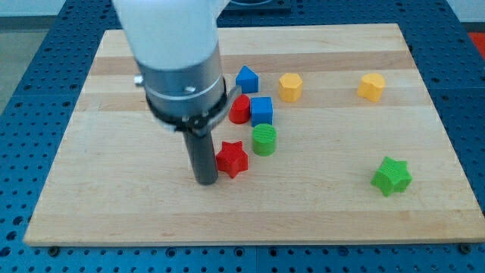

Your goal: Push the red star into the red circle

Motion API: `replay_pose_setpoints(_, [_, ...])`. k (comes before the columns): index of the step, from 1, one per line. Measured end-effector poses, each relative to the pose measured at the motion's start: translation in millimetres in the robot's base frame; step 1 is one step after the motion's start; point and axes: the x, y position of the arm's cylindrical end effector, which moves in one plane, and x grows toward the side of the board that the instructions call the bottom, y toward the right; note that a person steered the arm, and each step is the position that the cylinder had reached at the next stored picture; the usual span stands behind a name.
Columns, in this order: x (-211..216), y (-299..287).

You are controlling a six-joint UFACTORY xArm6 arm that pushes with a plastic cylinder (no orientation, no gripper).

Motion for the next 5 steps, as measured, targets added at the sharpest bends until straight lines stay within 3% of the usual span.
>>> replay_pose_setpoints(2, [-84.0,2.9])
replay_pose_setpoints(4, [42.3,2.2])
replay_pose_setpoints(5, [27.6,36.3])
